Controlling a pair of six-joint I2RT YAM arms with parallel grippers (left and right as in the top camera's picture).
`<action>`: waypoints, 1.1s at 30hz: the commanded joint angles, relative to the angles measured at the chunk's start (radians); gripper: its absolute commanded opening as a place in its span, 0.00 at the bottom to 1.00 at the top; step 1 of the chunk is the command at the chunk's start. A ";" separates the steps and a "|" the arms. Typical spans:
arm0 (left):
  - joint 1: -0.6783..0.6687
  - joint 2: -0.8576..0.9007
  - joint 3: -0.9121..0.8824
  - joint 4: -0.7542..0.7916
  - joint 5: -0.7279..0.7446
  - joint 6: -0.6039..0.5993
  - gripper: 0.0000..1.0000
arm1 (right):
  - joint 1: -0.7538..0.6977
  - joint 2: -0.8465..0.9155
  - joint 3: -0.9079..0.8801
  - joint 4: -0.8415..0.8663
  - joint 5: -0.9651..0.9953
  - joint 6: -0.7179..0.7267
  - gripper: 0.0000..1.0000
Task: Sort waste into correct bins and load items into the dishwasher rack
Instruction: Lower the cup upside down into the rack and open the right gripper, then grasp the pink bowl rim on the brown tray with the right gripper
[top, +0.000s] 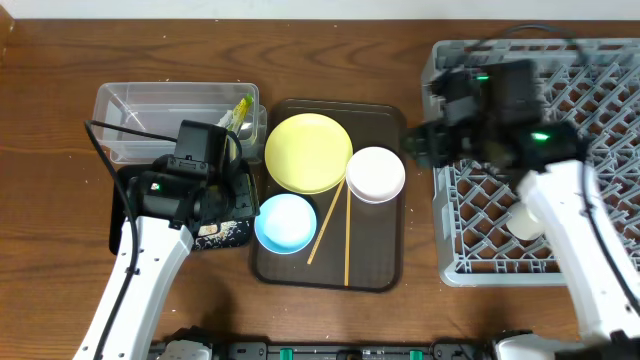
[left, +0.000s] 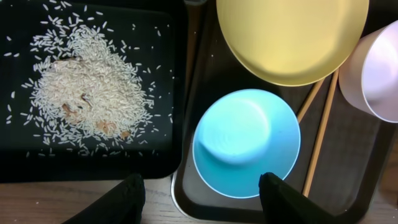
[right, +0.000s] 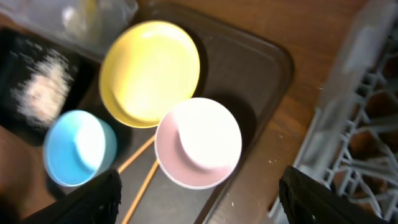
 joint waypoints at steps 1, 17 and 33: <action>0.005 -0.003 0.006 -0.003 -0.016 0.008 0.62 | 0.074 0.076 0.010 0.023 0.171 0.021 0.79; 0.005 -0.003 0.006 -0.003 -0.016 0.008 0.63 | 0.134 0.410 0.010 0.065 0.296 0.138 0.45; 0.005 -0.003 0.006 -0.003 -0.015 0.008 0.63 | 0.109 0.418 0.012 0.049 0.296 0.156 0.01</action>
